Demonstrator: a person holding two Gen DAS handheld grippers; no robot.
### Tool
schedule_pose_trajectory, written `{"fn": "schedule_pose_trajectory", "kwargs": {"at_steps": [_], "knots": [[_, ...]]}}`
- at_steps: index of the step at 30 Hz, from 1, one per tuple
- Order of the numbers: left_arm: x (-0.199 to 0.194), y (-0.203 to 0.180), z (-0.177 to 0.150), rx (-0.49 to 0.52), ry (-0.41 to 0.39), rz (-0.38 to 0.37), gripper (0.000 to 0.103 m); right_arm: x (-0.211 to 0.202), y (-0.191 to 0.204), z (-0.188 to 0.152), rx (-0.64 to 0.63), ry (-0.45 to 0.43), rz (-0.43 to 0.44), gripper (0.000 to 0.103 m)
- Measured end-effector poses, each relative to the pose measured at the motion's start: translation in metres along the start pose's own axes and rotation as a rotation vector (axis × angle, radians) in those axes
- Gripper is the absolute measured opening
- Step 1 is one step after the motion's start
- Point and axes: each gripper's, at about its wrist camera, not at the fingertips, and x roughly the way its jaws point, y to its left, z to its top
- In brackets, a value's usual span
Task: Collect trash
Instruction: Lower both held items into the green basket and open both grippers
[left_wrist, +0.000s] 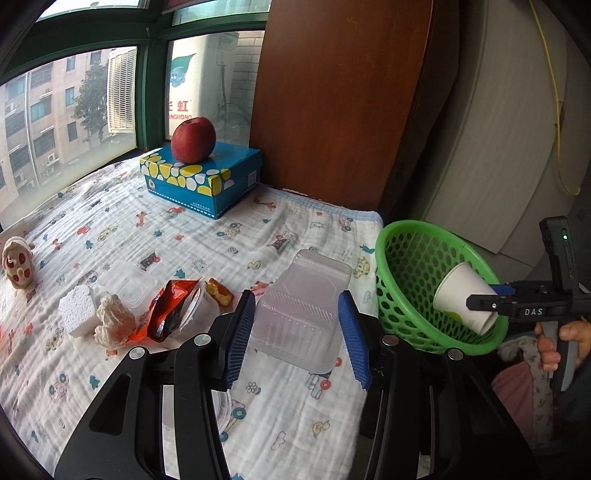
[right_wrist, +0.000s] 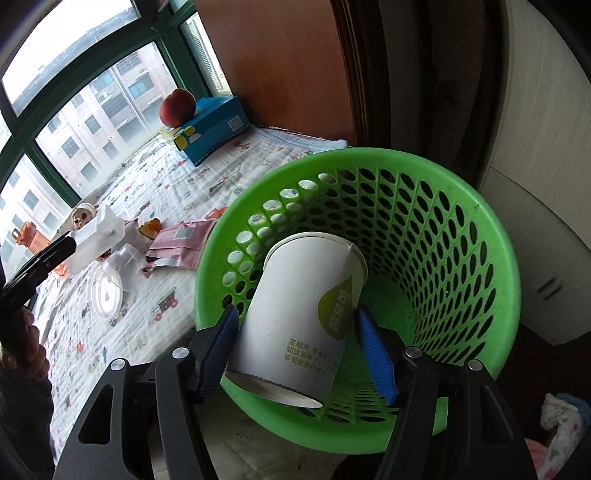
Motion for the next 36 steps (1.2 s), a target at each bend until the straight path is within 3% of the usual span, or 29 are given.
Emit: {"fn": "schedule_pose_trajectory", "kwargs": {"at_steps": [4, 6, 9, 14, 26, 36], "knots": [[0.003, -0.008, 0.001, 0.005, 0.005, -0.017, 0.046, 0.020, -0.021, 0.008, 0.081, 0.146, 0.088, 0.062], [0.006, -0.011, 0.001, 0.009, 0.009, -0.022, 0.046, 0.026, -0.030, 0.012, 0.109, 0.187, 0.084, 0.062], [0.009, -0.016, 0.002, 0.013, 0.012, -0.028, 0.046, 0.035, -0.050, 0.015, 0.209, 0.260, 0.157, 0.062], [0.012, -0.027, 0.007, 0.018, 0.009, -0.058, 0.046, 0.044, -0.058, 0.021, 0.201, 0.324, 0.141, 0.062], [0.038, -0.090, 0.017, 0.074, 0.045, -0.133, 0.046, 0.032, -0.069, 0.019, 0.190, 0.246, 0.070, 0.067], [0.075, -0.139, 0.013, 0.088, 0.126, -0.183, 0.046, -0.027, -0.064, 0.004, 0.106, 0.022, -0.049, 0.074]]}}
